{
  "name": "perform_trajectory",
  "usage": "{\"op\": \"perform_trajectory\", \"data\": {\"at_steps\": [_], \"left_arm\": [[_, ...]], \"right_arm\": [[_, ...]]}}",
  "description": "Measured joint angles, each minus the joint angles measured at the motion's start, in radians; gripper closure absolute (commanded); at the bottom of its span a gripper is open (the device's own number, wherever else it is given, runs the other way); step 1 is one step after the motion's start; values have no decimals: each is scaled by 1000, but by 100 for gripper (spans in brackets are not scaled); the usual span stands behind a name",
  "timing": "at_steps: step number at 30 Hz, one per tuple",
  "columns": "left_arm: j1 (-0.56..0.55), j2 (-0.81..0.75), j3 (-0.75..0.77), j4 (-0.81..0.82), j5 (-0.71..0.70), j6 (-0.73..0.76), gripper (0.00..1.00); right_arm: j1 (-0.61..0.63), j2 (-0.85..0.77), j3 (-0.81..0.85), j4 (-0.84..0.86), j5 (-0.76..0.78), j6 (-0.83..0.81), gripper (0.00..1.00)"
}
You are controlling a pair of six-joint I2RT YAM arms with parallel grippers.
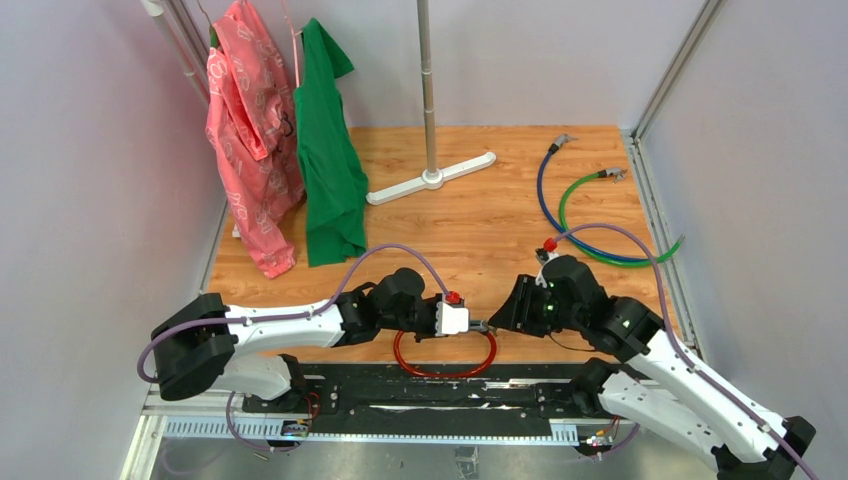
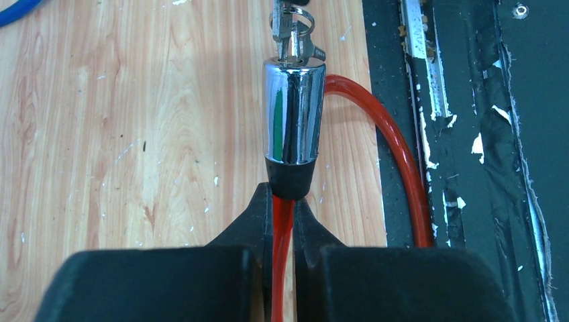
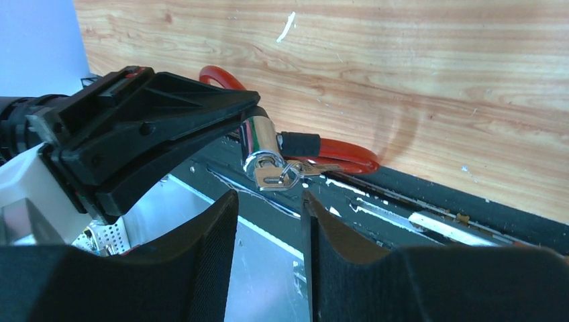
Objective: Lock with the key
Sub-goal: Lock the lock.
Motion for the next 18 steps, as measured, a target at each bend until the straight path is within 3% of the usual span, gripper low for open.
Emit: {"op": "perform_trajectory", "data": {"at_steps": [18], "left_arm": [[0, -2, 0, 0, 13, 2, 100]], "right_arm": [[0, 97, 44, -20, -51, 9, 58]]}}
